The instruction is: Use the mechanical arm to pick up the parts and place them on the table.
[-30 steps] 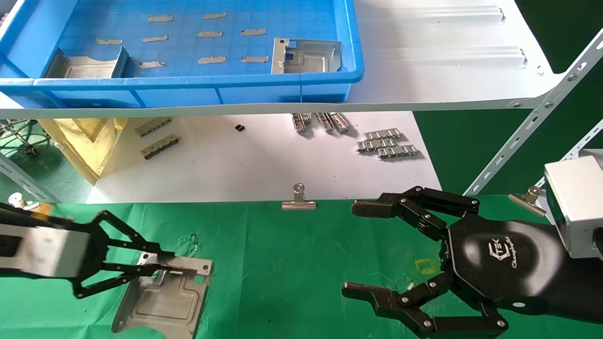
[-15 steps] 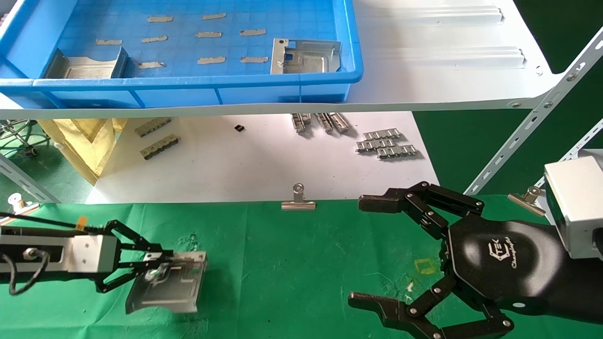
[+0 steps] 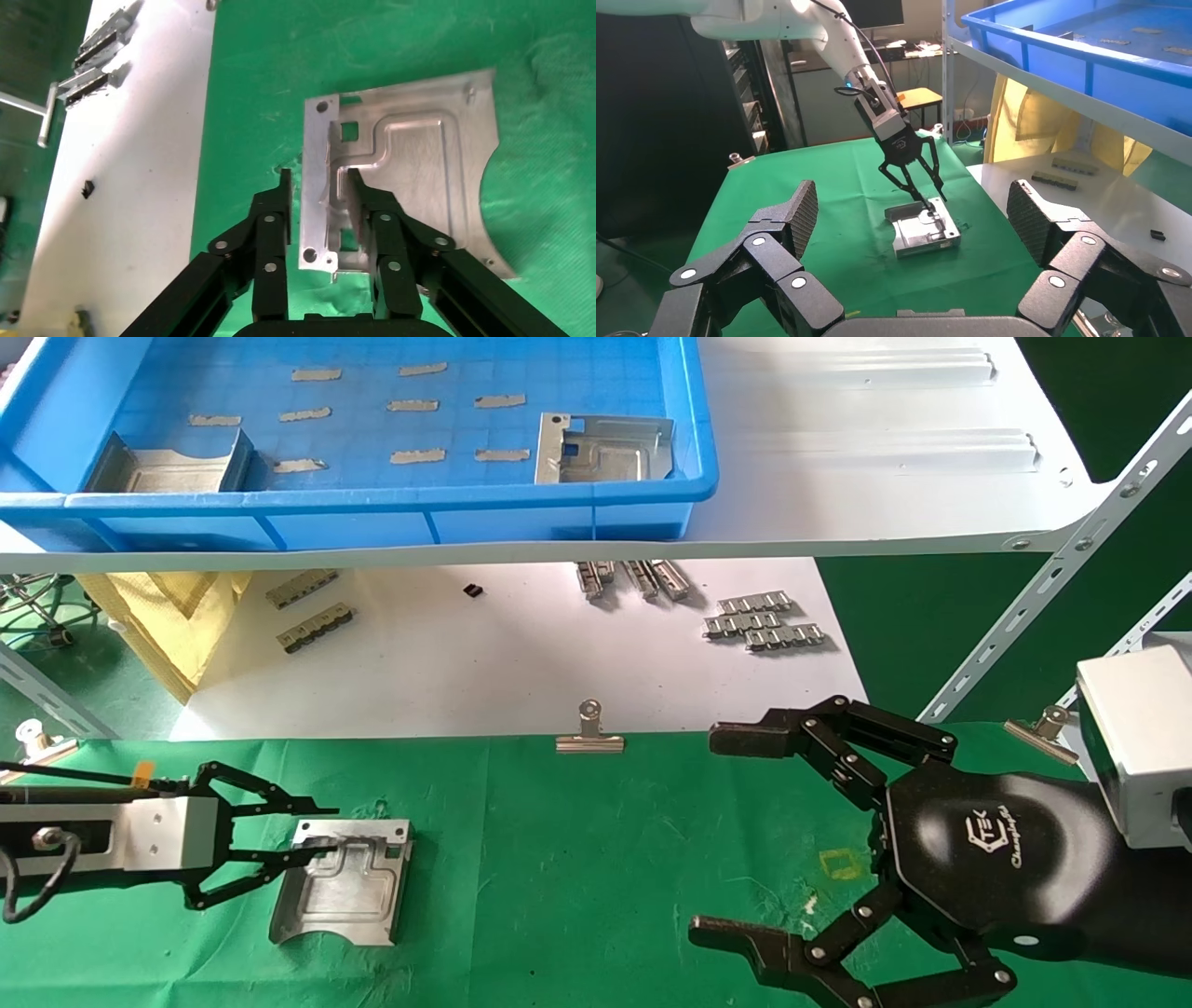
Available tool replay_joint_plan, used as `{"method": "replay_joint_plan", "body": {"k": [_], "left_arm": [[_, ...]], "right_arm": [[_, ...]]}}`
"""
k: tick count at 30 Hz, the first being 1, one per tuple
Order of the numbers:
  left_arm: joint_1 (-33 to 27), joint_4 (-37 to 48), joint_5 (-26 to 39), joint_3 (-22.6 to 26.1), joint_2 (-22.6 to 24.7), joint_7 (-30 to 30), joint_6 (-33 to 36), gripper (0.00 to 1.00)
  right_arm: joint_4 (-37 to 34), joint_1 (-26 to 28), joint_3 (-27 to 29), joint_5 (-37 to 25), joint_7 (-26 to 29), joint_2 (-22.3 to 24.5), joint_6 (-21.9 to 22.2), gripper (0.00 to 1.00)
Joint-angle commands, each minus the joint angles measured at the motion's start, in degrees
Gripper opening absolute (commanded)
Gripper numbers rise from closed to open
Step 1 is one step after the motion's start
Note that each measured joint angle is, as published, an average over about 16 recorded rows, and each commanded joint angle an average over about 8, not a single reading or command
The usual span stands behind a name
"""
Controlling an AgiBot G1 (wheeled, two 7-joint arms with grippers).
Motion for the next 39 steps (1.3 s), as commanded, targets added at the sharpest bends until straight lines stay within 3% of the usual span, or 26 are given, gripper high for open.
{"method": "replay_joint_plan", "body": {"k": [1, 11, 17, 26, 39], "left_arm": [[0.27, 0.17, -0.7, -0.27, -0.11, 0.2, 0.37, 1.0], [3.02, 7.86, -16.45, -3.86, 1.38, -13.36, 12.98, 1.0], [4.84, 9.06, -21.1, -4.23, 1.42, -15.25, 14.74, 1.0], [4.94, 6.95, -19.15, -5.11, 1.32, -15.63, 13.94, 1.0], [9.84, -2.48, -17.43, -13.3, 0.69, -22.63, 12.65, 1.0]], "right_arm": [[0.0, 0.0, 0.0, 0.0, 0.0, 0.0, 0.0, 1.0], [0.0, 0.0, 0.0, 0.01, 0.0, 0.0, 0.01, 1.0], [-0.02, -0.02, 0.0, 0.01, 0.0, 0.0, 0.02, 1.0], [-0.01, -0.01, 0.0, 0.01, -0.01, 0.0, 0.02, 1.0], [-0.02, -0.01, 0.0, 0.01, -0.01, 0.0, 0.02, 1.0]]}}
